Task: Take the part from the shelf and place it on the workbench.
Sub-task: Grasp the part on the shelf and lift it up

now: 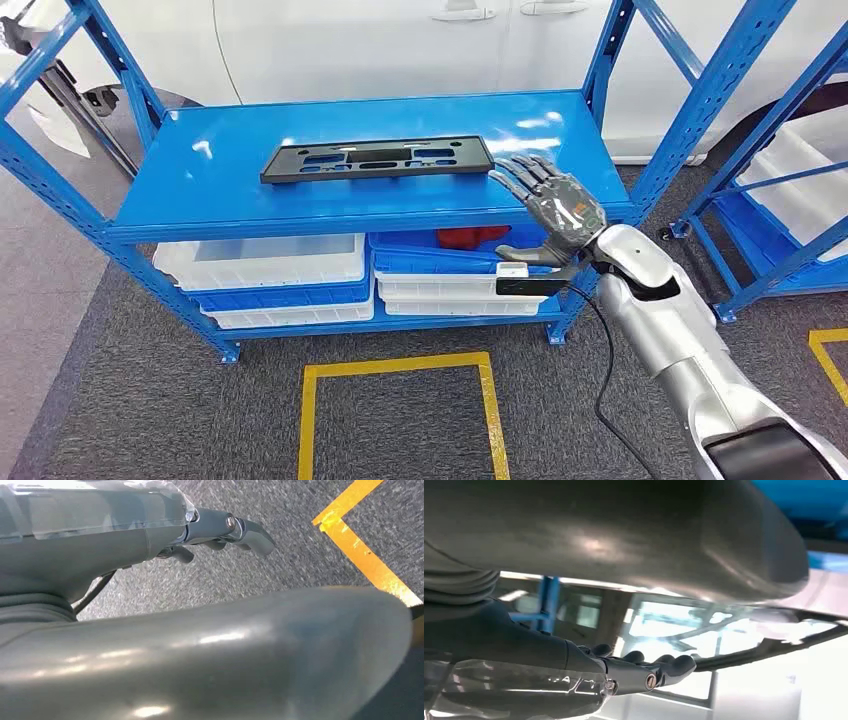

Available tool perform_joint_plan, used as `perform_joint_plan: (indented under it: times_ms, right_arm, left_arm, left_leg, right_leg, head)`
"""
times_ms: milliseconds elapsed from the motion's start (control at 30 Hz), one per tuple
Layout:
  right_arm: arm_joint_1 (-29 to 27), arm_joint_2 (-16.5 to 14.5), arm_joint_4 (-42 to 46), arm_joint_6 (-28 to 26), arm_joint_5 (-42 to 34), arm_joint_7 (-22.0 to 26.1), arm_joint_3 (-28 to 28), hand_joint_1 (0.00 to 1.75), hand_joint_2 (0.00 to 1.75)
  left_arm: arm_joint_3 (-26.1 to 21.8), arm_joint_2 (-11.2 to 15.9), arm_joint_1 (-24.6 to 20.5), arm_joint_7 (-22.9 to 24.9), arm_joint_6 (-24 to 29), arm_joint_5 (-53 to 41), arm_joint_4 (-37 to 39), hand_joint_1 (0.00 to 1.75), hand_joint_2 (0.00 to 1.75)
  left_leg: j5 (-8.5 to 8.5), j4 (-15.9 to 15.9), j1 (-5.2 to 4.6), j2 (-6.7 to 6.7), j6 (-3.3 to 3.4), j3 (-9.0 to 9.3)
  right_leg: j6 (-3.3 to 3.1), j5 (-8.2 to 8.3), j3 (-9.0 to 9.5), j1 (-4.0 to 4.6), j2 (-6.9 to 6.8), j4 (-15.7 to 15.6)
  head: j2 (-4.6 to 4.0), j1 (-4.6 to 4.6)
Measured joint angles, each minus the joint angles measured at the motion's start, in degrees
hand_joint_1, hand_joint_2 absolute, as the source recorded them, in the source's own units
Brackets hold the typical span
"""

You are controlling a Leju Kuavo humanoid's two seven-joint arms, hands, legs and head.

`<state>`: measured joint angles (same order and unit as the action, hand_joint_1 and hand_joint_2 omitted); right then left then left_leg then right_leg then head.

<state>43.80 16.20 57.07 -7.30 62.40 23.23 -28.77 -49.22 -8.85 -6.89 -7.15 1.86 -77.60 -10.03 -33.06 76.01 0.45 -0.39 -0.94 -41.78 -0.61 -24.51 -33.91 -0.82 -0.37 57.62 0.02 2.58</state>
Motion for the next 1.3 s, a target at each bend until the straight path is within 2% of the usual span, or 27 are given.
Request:
perform_joint_plan:
  times_ms: [67,133,200,233,333,367,433,500,533,567,600,633,667,700,733,800,867,900,933,1000,1033,1067,1100,1167,1200,1233,1300]
  right_arm:
    - [0.7,-0.05,0.2,0.26,0.07,-0.17,-1.94,0.0,0.0]
    - [2.24,-0.32,0.48,0.56,0.21,-0.6,-5.6,0.0,0.0]
    - [4.06,-0.67,0.52,0.65,0.35,-1.09,-8.96,0.0,0.0]
    - [4.98,-0.9,0.48,0.69,0.41,-1.3,-10.63,0.0,0.0]
    - [7.52,-1.76,0.09,0.92,0.08,-1.67,-14.76,0.0,0.0]
    - [8.38,-2.13,-0.11,1.05,-0.43,-1.8,-15.82,0.0,0.0]
    - [9.88,-2.74,-0.56,1.28,-1.76,-2.04,-17.71,0.0,0.0]
    - [10.64,-3.11,-1.11,1.42,-2.83,-2.17,-19.43,0.0,0.0]
    - [10.77,-3.21,-1.39,1.44,-3.2,-2.18,-20.16,0.0,0.0]
    - [10.88,-3.31,-1.62,1.43,-3.49,-2.19,-20.74,0.0,0.0]
    - [11.09,-3.4,-1.8,1.4,-3.78,-2.19,-21.23,0.0,0.0]
    - [11.44,-3.5,-1.93,1.38,-4.04,-2.19,-21.63,0.0,0.0]
    - [11.86,-3.57,-2.05,1.34,-4.3,-2.19,-21.99,0.0,0.0]
    - [12.3,-3.63,-2.16,1.28,-4.51,-2.18,-22.31,0.0,0.0]
    - [12.63,-3.67,-2.26,1.22,-4.67,-2.18,-22.61,0.0,0.0]
    - [12.97,-3.71,-2.4,1.04,-4.9,-2.19,-23.12,0.0,0.0]
    - [13.08,-3.7,-2.46,0.77,-5.1,-2.24,-23.37,0.0,0.0]
    - [13.17,-3.71,-2.5,0.61,-5.21,-2.31,-23.47,0.0,0.0]
    - [13.22,-3.72,-2.53,0.5,-5.3,-2.38,-23.58,0.0,0.0]
    - [13.12,-3.75,-2.66,0.42,-5.42,-2.5,-23.95,0.0,0.0]
    - [12.93,-3.76,-2.73,0.42,-5.44,-2.52,-24.17,0.0,0.0]
    - [12.75,-3.76,-2.82,0.42,-5.45,-2.56,-24.39,0.0,0.0]
    - [12.64,-3.76,-2.9,0.42,-5.46,-2.6,-24.56,0.0,0.0]
    - [12.58,-3.77,-2.98,0.42,-5.5,-2.67,-24.81,0.0,0.0]
    - [12.6,-3.8,-3.07,0.43,-5.52,-2.68,-24.94,0.0,0.0]
    - [12.63,-3.84,-3.15,0.46,-5.55,-2.69,-25.09,0.0,0.0]
    - [12.74,-3.91,-3.28,0.51,-5.64,-2.74,-25.33,0.0,0.0]
  left_arm:
    - [-0.06,0.0,-0.03,-0.03,0.0,-0.13,-0.02,0.0,0.0]
    - [-0.19,0.0,-0.12,-0.07,0.0,-0.27,-0.05,0.0,0.0]
    - [-0.28,-0.05,-0.26,-0.06,0.01,-0.31,-0.07,0.0,0.0]
    - [-0.31,-0.08,-0.29,-0.04,0.01,-0.33,-0.07,0.0,0.0]
    - [-0.34,-0.11,-0.32,0.12,0.16,-0.35,-0.09,0.0,0.0]
    - [-0.35,-0.13,-0.36,0.18,0.25,-0.33,-0.09,0.0,0.0]
    - [-0.35,-0.2,-0.45,0.24,0.39,-0.27,-0.09,0.0,0.0]
    - [-0.36,-0.26,-0.41,0.24,0.55,-0.16,-0.09,0.0,0.0]
    - [-0.37,-0.26,-0.33,0.23,0.64,-0.1,-0.09,0.0,0.0]
    - [-0.38,-0.26,-0.25,0.23,0.74,-0.03,-0.09,0.0,0.0]
    - [-0.39,-0.27,-0.18,0.22,0.82,0.02,-0.09,0.0,0.0]
    - [-0.39,-0.31,-0.14,0.2,0.89,0.06,-0.09,0.0,0.0]
    - [-0.39,-0.4,-0.11,0.17,0.93,0.1,-0.09,0.0,0.0]
    - [-0.39,-0.49,-0.13,0.14,0.97,0.14,-0.09,0.0,0.0]
    - [-0.39,-0.57,-0.16,0.08,1.01,0.19,-0.09,0.0,0.0]
    - [-0.39,-0.61,-0.25,-0.04,1.04,0.25,-0.12,0.0,0.0]
    - [-0.4,-0.57,-0.27,-0.21,1.04,0.25,-0.25,0.0,0.0]
    - [-0.4,-0.55,-0.28,-0.28,1.04,0.25,-0.3,0.0,0.0]
    - [-0.41,-0.52,-0.25,-0.33,1.04,0.25,-0.35,0.0,0.0]
    - [-0.41,-0.52,-0.16,-0.35,1.04,0.25,-0.35,0.0,0.0]
    - [-0.41,-0.52,-0.05,-0.35,1.04,0.25,-0.35,0.0,0.0]
    - [-0.41,-0.52,0.07,-0.35,1.04,0.25,-0.35,0.0,0.0]
    - [-0.41,-0.51,0.16,-0.35,1.04,0.24,-0.35,0.0,0.0]
    - [-0.41,-0.49,0.39,-0.36,1.02,0.24,-0.34,0.0,0.0]
    - [-0.41,-0.48,0.48,-0.4,0.96,0.24,-0.32,0.0,0.0]
    - [-0.4,-0.46,0.49,-0.5,0.91,0.25,-0.31,0.0,0.0]
    - [-0.4,-0.39,0.29,-0.76,0.81,0.3,-0.3,0.0,0.0]
  left_leg:
    - [1.83,-2.14,0.14,0.02,-0.06,0.83]
    - [6.02,-9.17,0.35,0.07,-0.06,3.87]
    - [8.32,-15.82,0.28,0.09,0.24,6.85]
    - [8.45,-17.23,0.19,0.07,0.53,7.42]
    - [8.23,-17.75,0.01,0.02,1.71,7.55]
    - [8.22,-17.97,0.03,0.03,2.13,7.71]
    - [8.08,-18.25,0.11,0.04,2.75,8.06]
    - [7.75,-18.24,0.0,-0.03,3.05,8.42]
    - [7.51,-18.22,-0.07,-0.11,3.11,8.73]
    - [7.23,-18.2,-0.15,-0.22,3.11,9.14]
    - [6.88,-18.2,-0.25,-0.32,3.08,9.69]
    - [6.46,-18.21,-0.35,-0.38,3.01,10.3]
    - [6.03,-18.24,-0.51,-0.39,2.88,10.83]
    - [5.61,-18.27,-0.6,-0.38,2.66,11.21]
    - [5.28,-18.34,-0.62,-0.36,2.41,11.45]
    - [4.75,-18.71,-0.54,-0.29,1.77,11.83]
    - [4.13,-18.14,-0.5,-0.12,1.17,12.11]
    - [3.49,-16.35,-0.47,-0.05,0.87,11.38]
    - [2.57,-13.25,-0.35,0.0,0.58,9.71]
    - [0.65,-5.17,-0.04,0.01,-0.01,4.32]
    - [0.74,-2.36,0.11,0.02,-0.27,1.8]
    - [2.1,-1.6,0.24,0.03,-0.46,0.15]
    - [4.8,-3.22,0.34,0.05,-0.59,-0.39]
    - [11.53,-10.51,0.42,0.07,-0.54,1.01]
    - [13.59,-13.58,0.36,0.06,-0.33,1.97]
    - [14.13,-15.61,0.29,0.05,0.0,2.73]
    - [12.82,-16.71,0.08,-0.01,0.84,3.19]
  right_leg:
    - [0.05,-0.03,0.03,-0.02,0.01,0.05]
    - [0.29,-0.19,0.13,-0.08,0.05,0.2]
    - [0.84,-0.37,-0.02,0.05,0.14,0.49]
    - [1.18,-0.41,-0.17,0.14,0.19,0.55]
    - [2.2,-0.52,-0.38,0.02,0.24,0.67]
    - [2.46,-1.1,-0.88,-0.09,0.24,1.79]
    - [2.8,-3.57,-3.74,-0.21,0.27,7.47]
    - [2.94,-6.08,-8.11,-0.2,0.27,15.19]
    - [2.92,-6.11,-9.6,-0.18,0.27,17.31]
    - [2.78,-4.98,-10.01,-0.14,0.28,17.18]
    - [2.5,-2.79,-9.27,-0.06,0.28,14.68]
    - [2.09,-0.08,-7.65,0.1,0.28,10.49]
    - [1.62,1.81,-5.87,0.37,0.25,6.47]
    - [1.23,2.86,-4.37,0.65,0.22,3.07]
    - [0.93,3.03,-3.47,0.91,0.19,1.12]
    - [0.52,2.09,-2.83,1.16,0.22,0.11]
    - [0.03,1.56,-1.64,0.79,0.27,-0.64]
    - [-0.23,1.28,-0.83,0.57,0.26,-1.12]
    - [-0.42,0.89,-0.01,0.4,0.24,-1.46]
    - [-0.58,-0.19,1.32,0.37,0.26,-1.62]
    - [-0.51,-0.86,2.09,0.35,0.3,-1.61]
    - [-0.39,-1.57,3.03,0.31,0.34,-1.59]
    - [-0.19,-2.36,4.1,0.24,0.45,-1.53]
    - [0.34,-4.19,6.26,0.11,0.53,-1.27]
    - [0.69,-5.0,6.95,0.19,0.64,-1.04]
    - [1.03,-5.6,7.23,0.28,0.66,-0.86]
    - [1.72,-6.16,7.07,0.38,0.75,-0.81]
  head:
    - [0.0,0.0]
    - [0.0,0.0]
    - [0.0,0.0]
    - [0.0,0.0]
    - [0.0,0.0]
    - [0.0,0.0]
    - [0.0,0.0]
    - [0.0,0.0]
    - [0.0,0.0]
    - [0.0,0.0]
    - [0.0,0.0]
    - [0.0,0.0]
    - [0.0,0.0]
    - [0.0,0.0]
    - [0.0,0.0]
    - [0.0,0.0]
    - [0.0,0.01]
    - [0.0,0.01]
    - [0.0,0.01]
    - [0.0,0.01]
    - [0.0,0.01]
    - [0.0,0.01]
    - [0.0,0.01]
    - [0.0,0.01]
    - [0.0,-0.01]
    - [0.0,-0.01]
    - [0.01,0.01]
